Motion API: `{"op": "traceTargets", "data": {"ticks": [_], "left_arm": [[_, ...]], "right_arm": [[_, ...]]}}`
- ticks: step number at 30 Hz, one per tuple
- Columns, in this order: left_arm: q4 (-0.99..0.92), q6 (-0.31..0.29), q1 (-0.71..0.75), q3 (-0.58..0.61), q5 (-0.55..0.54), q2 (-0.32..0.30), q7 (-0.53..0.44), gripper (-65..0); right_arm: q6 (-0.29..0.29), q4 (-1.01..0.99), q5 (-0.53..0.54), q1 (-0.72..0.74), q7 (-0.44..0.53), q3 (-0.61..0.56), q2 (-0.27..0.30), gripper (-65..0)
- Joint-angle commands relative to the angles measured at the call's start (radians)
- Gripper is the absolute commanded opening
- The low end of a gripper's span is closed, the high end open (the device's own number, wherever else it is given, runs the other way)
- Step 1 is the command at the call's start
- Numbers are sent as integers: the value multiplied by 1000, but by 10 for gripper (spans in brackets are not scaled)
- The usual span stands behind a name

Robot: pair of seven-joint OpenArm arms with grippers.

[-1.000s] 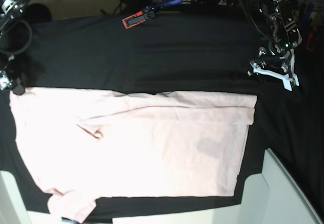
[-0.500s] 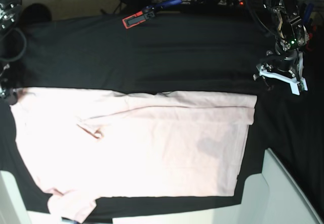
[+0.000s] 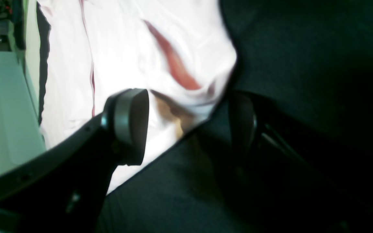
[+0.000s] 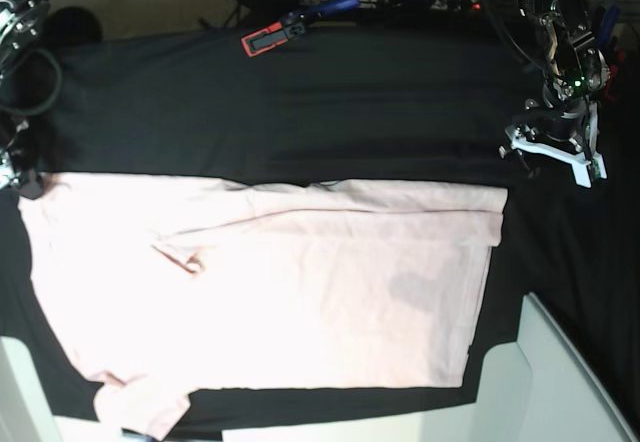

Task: Fold the T-shirt properly
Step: 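Move both grippers to the corners of the folded edge, then grasp the folded edge corners with both grippers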

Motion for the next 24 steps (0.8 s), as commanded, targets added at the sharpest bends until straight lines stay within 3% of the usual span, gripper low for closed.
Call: {"op": "traceTargets", "data": {"ticks": [1,8,24], "left_arm": [[15,-2,-7,-4,-5,-13,-18,-279],[15,-2,-7,-4,-5,-11,-18,-279],[15,-2,-7,-4,-5,-11,-19,-279]], "right_arm": [[2,12,0,13,-1,2,22,-279],[2,12,-6,-3,-7,93,17,-279],[2,12,-3,42,-2,12,-21,-279]]}}
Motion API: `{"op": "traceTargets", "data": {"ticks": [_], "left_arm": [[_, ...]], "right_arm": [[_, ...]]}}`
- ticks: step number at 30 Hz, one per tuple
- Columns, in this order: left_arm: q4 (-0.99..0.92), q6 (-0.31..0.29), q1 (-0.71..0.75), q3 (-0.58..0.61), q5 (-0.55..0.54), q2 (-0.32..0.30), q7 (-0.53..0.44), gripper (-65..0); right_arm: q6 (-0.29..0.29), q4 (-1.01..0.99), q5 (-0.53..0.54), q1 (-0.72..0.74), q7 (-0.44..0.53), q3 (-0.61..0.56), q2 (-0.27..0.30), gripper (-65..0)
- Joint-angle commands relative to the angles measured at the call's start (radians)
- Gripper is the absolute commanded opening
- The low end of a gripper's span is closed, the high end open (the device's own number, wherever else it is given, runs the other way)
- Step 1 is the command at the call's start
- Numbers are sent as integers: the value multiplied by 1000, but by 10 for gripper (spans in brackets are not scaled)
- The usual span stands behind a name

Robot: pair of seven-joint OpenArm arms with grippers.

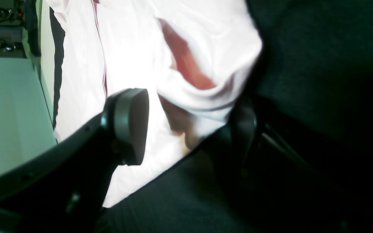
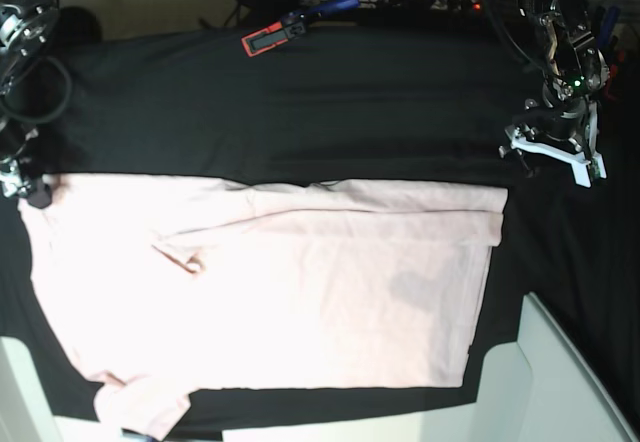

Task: Fold the T-shirt properly
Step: 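Grasp the folded edge corners with both grippers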

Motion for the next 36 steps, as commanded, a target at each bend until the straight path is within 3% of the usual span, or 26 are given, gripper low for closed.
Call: {"op": "traceTargets", "data": {"ticks": [1,5,7,10,12,23,36], "left_arm": [[15,-2,-7,-4,-4,-12,-19,-279],[13,-2,-13,-4,-4,-12,-19,-279],[13,-2,-31,-3,-4,-9,-15,-275],[-19,-2,-57,-6,-4,15,-13,-272],[-45,-2,-76,-6,-4,23,-13,-272],[-249,-2,-200,-6,-6,44,-19,-272],[-252,-2,-215,2,-6,46,-19,-272]], "right_arm": [[3,11,2,22,-6,-6,15,-279],[3,11,-3,27,-6,-6,15,-316],[3,11,-3,29,-6,-6,15,-400],[3,11,-1,30,-11,-6,15,-586],[4,11,2,30,-11,-6,13,-650],[6,11,0,30,-12,-7,13,-647],[6,11,-3,41,-12,-9,13,-647]]}}
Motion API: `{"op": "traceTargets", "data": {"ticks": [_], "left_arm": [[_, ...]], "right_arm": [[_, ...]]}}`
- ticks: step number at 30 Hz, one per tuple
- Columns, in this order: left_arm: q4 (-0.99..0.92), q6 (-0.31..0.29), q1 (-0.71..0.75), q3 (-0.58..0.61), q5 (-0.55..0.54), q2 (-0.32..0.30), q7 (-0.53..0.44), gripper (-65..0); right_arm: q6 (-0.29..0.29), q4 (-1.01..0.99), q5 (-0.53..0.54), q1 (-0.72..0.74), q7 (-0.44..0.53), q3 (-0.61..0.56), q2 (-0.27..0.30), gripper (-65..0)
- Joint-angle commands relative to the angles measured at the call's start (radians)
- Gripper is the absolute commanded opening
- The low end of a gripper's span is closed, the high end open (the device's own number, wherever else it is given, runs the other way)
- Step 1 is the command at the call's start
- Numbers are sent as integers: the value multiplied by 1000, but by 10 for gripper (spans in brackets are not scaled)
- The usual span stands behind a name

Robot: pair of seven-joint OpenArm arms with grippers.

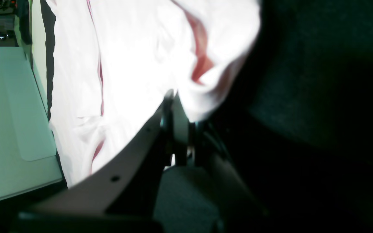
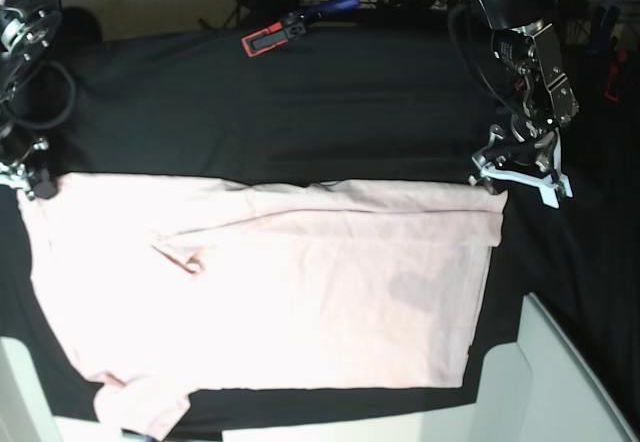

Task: Fold the T-shirt properly
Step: 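Grasp the folded edge corners with both grippers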

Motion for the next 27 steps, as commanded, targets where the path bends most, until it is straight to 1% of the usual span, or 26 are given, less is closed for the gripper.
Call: {"op": "traceTargets", "data": {"ticks": [1,9,21,27], "left_arm": [[29,-6,-20,3,-6,-9,-16,-272],[103,-6,-15,3,-6,25,-10,-272],[-57,-6,-76,-5,-5,17,-17,-272],[-81,-6,-104,-5,-5,19,-19,-272]], "right_arm": [[14,11,11,22,7,-1,22,-647],[14,11,11,23,7,-1,22,-647],[14,11,11,23,5,-1,22,-647],[14,11,11,22,5,-1,22,-647]]}}
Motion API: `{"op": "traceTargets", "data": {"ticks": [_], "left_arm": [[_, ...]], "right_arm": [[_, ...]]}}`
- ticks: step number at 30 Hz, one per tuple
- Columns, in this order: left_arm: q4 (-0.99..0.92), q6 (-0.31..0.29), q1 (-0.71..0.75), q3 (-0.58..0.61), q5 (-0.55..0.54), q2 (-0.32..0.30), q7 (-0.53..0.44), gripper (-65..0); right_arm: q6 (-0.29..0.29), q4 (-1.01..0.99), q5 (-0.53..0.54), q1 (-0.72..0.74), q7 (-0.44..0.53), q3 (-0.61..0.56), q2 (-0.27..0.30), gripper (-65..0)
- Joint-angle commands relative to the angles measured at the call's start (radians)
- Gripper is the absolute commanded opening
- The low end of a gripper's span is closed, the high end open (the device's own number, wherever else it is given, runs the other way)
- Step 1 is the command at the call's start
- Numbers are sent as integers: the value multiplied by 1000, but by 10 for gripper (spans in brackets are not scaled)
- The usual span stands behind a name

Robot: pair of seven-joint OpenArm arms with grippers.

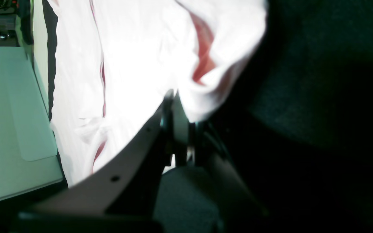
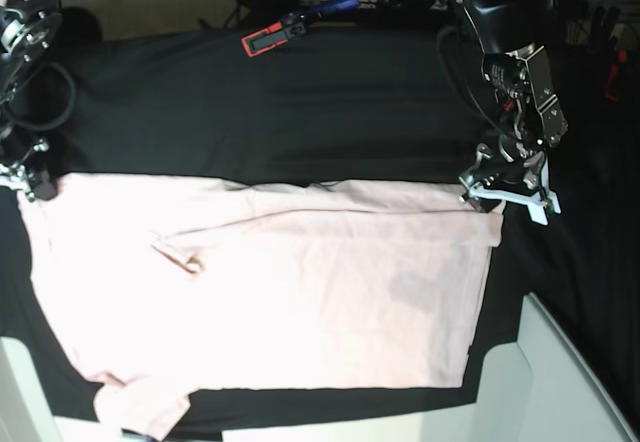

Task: Fold the T-shirt properly
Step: 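Grasp the folded edge corners with both grippers, then pull the folded edge over the shirt toward the hem with both grippers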

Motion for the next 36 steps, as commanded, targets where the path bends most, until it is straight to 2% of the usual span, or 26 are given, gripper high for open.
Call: {"op": "traceTargets", "data": {"ticks": [1,15,19,23,25,27,28,36], "left_arm": [[11,-6,-15,3,-5,-7,-7,-272],[8,-6,-33,5,-3,-5,-5,-284],[-26,-6,-39,1,-3,-5,-5,-386],[-46,-6,-41,0,-3,-7,-5,-442],[-46,-6,-38,0,-3,-7,-5,-514],[-46,-6,-32,0,-3,-8,-5,-623],[-46,-6,-32,0,-3,-8,-5,-650],[14,-6,28,0,-2,-11,-5,-650]], "right_arm": [[14,11,11,19,6,-1,22,-647],[14,11,11,20,6,-1,22,-647],[14,11,11,20,6,-1,22,-647],[14,11,11,20,6,-1,22,-647],[14,11,11,20,6,-1,22,-647],[14,11,11,19,6,-1,22,-647],[14,11,11,19,6,-1,22,-647],[15,15,18,-3,6,1,31,-647]]}}
